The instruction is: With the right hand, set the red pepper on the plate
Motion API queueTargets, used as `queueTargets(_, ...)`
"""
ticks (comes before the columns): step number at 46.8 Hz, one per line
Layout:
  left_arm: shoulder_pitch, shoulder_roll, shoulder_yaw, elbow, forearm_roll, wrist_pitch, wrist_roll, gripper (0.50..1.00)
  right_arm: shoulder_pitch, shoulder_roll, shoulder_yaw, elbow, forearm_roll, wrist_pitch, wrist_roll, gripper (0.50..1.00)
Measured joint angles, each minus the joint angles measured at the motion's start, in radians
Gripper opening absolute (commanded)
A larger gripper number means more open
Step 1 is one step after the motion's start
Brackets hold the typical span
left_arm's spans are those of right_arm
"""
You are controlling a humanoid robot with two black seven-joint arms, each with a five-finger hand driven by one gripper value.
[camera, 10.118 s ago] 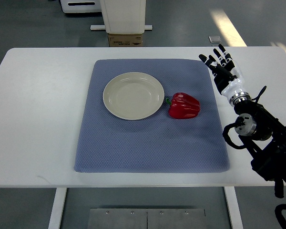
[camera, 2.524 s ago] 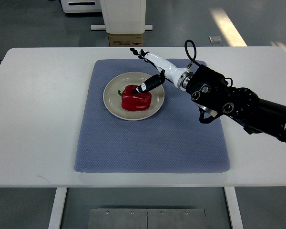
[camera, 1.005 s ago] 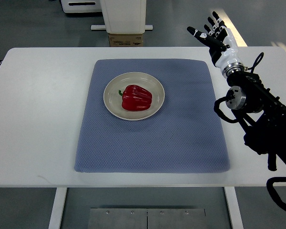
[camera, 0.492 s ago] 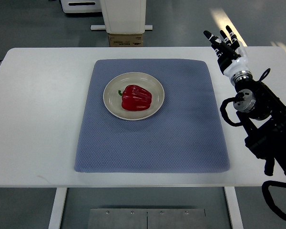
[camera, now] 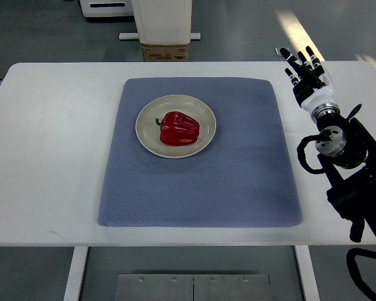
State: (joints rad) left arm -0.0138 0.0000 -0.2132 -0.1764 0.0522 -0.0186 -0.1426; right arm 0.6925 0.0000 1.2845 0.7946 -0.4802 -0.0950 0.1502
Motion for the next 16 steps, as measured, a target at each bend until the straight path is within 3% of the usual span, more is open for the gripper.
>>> queueTargets(16,0.0,0.0,0.0,0.0,0.0,0.0,0.0,1.0,-0.04,0.0,0.003,0.0,0.0,0.0,0.002,1.0)
